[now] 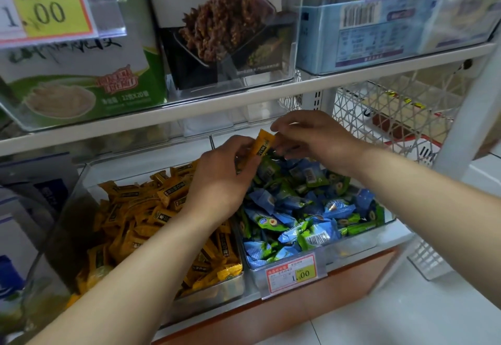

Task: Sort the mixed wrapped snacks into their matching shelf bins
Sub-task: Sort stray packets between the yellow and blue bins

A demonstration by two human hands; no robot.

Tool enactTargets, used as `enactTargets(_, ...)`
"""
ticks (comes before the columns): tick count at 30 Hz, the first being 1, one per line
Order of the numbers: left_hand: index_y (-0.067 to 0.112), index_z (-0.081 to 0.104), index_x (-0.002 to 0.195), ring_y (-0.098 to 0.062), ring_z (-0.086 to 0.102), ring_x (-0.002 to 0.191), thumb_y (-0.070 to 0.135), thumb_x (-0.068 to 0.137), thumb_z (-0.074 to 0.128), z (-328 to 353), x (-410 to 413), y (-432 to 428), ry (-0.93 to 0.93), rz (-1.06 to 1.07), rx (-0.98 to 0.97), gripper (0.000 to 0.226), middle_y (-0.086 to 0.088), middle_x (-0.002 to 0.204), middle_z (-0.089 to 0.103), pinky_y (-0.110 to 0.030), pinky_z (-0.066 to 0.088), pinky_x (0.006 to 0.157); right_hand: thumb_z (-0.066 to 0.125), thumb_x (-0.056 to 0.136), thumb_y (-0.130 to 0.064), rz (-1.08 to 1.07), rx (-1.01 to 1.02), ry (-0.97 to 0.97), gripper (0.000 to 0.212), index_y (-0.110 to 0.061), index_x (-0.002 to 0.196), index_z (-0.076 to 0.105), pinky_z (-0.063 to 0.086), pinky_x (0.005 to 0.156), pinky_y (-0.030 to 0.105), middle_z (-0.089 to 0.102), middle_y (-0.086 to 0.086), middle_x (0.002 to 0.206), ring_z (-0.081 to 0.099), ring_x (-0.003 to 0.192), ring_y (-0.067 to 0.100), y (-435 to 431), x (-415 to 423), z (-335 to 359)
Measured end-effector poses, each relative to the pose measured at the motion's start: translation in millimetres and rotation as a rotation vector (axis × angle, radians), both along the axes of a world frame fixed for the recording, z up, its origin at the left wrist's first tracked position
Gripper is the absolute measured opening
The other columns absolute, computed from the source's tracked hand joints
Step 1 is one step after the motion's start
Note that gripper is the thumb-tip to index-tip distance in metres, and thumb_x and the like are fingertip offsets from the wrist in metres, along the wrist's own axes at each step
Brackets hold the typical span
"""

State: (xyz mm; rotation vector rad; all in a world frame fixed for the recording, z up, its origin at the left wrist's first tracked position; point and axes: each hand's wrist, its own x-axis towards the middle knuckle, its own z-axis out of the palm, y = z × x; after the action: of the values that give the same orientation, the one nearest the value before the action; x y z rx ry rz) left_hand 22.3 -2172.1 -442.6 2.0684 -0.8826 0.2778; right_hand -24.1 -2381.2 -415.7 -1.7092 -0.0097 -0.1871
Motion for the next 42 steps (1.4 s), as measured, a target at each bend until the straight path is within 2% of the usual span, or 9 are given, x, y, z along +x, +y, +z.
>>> enactTargets(3,0.038,0.064,0.109,0.009,0.06,0.089,0.037,0.092,0.065,-2.5,7.3,9.8,0.008,0.033,0.03,0.017,0.026,0.089,0.065,-0.008,0.046,0.068,0.058,0.096,-0.017,-0.156,-0.54,0.026,0.014,-0.023,0.102,0.07,0.053,0.084,0.033,0.074,-0.005,0.1,0.07,0.091,0.014,-20.1,13.3,-19.9)
enactTargets(7,0.036,0.065,0.109,0.011,0.059,0.091,0.035,0.092,0.066,-5.6,11.2,20.3,0.067,0.001,0.057,0.017,0.026,0.091,0.065,-0.002,0.042,0.07,0.063,0.092,-0.016,0.044,-1.009,0.211,0.027,-0.021,0.118,0.067,0.043,0.093,0.028,0.064,0.0,0.121,0.059,0.113,0.02,-31.5,29.2,-46.8)
enactTargets(13,0.04,0.063,0.107,0.015,0.056,0.093,0.03,0.093,0.066,-5.9,8.7,19.3,0.079,-0.037,0.082,0.018,0.028,0.09,0.063,0.0,0.039,0.072,0.081,0.076,-0.027,0.038,-1.069,0.279,0.057,-0.02,0.128,0.059,0.05,0.092,0.035,0.064,0.003,0.123,0.061,0.109,0.022,-35.1,47.3,-58.5)
enactTargets(22,0.032,0.067,0.113,0.011,0.056,0.095,0.033,0.093,0.066,-8.3,7.8,16.0,0.079,-0.036,0.1,0.02,0.023,0.093,0.066,0.002,0.037,0.072,0.072,0.081,-0.038,-0.016,-1.274,0.258,0.031,-0.024,0.108,0.065,0.053,0.077,0.037,0.065,0.003,0.105,0.063,0.099,0.027,-32.3,51.5,-73.0)
enactTargets(27,0.045,0.062,0.103,0.016,0.057,0.09,0.031,0.091,0.068,-5.8,6.0,17.9,0.131,-0.028,0.044,0.019,0.03,0.085,0.064,0.0,0.039,0.07,0.078,0.078,-0.045,-0.077,-0.992,0.17,0.023,-0.031,0.076,0.06,0.043,0.065,0.026,0.063,-0.011,0.086,0.059,0.08,0.01,-41.0,40.3,-45.4)
enactTargets(31,0.052,0.057,0.091,0.021,0.057,0.085,0.031,0.09,0.069,0.1,2.5,14.9,0.193,-0.026,-0.015,0.024,0.029,0.079,0.066,0.002,0.039,0.068,0.079,0.073,-0.051,-0.115,-0.824,0.054,0.025,-0.03,0.075,0.067,0.045,0.064,0.025,0.066,-0.012,0.078,0.062,0.074,0.004,-33.7,20.3,-19.5)
enactTargets(35,0.045,0.063,0.09,0.008,0.066,0.079,0.034,0.09,0.069,2.8,-3.1,4.7,0.27,-0.049,-0.105,0.013,0.027,0.085,0.07,-0.003,0.044,0.065,0.08,0.077,-0.039,-0.153,-0.516,0.003,0.029,-0.013,0.082,0.067,0.048,0.055,0.019,0.072,-0.001,0.071,0.069,0.064,0.012,-23.7,-3.9,-5.7)
enactTargets(39,0.031,0.067,0.102,-0.006,0.07,0.091,0.027,0.093,0.065,3.4,-13.8,-8.6,0.389,-0.076,-0.242,0.009,0.01,0.097,0.074,-0.031,0.056,0.084,0.079,0.079,-0.021,-0.072,-0.112,0.053,0.022,-0.006,0.088,0.065,0.056,0.06,0.023,0.074,0.008,0.078,0.072,0.07,0.019,-1.6,-24.6,6.6)
enactTargets(42,0.03,0.062,0.099,-0.017,0.072,0.083,0.019,0.098,0.059,9.3,-26.1,-11.4,0.499,-0.098,-0.356,0.011,0.003,0.094,0.073,-0.043,0.061,0.074,0.077,0.07,-0.023,-0.049,-0.002,0.045,0.025,-0.006,0.086,0.066,0.056,0.061,0.023,0.072,0.008,0.076,0.07,0.068,0.017,19.7,-33.6,14.8)
